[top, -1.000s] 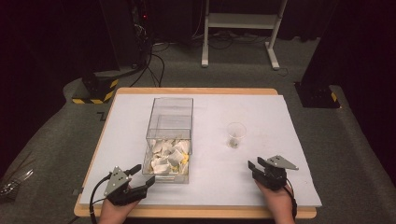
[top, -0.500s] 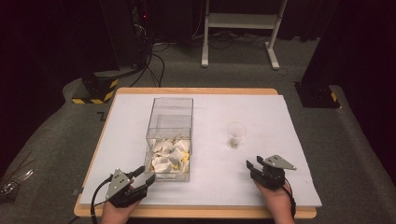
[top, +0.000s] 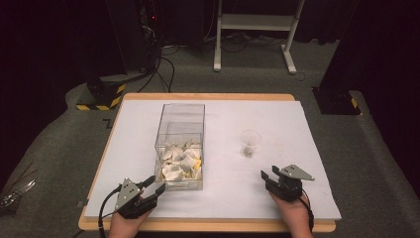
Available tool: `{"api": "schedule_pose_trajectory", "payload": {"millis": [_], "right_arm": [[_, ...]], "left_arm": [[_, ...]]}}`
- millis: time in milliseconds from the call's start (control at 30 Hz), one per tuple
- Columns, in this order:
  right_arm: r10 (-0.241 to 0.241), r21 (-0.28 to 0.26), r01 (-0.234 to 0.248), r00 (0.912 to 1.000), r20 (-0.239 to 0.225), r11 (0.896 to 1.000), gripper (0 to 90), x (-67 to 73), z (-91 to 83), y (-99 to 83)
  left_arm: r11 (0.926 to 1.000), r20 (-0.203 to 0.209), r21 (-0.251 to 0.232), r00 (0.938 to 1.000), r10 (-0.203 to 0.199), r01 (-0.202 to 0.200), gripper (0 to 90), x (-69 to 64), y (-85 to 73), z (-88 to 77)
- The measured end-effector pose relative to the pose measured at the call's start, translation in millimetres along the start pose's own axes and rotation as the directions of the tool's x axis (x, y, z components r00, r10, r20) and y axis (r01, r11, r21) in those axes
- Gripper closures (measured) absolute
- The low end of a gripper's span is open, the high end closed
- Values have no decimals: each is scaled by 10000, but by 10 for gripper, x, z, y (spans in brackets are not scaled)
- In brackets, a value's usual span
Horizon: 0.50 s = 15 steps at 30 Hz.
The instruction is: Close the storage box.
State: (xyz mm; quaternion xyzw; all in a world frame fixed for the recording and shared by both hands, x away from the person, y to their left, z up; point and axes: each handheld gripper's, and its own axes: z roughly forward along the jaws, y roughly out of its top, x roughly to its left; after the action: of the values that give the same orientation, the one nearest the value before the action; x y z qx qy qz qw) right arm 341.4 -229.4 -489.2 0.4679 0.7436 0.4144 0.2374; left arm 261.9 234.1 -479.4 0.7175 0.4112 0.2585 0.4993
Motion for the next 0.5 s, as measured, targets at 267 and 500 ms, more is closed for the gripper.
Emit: {"api": "schedule_pose_trajectory", "payload": {"millis": [267,500], "right_arm": [[-109,55,109,9999,-79,9999,492,34,17,3],[-76,107,77,9999,-114,9999,492,45,40,4]], "left_arm": [[10000,-58,-66,10000,-73,73,580,28,-4,-22],[9999,-103,-98,9999,-124,123,613,62,-3,-10]]}}
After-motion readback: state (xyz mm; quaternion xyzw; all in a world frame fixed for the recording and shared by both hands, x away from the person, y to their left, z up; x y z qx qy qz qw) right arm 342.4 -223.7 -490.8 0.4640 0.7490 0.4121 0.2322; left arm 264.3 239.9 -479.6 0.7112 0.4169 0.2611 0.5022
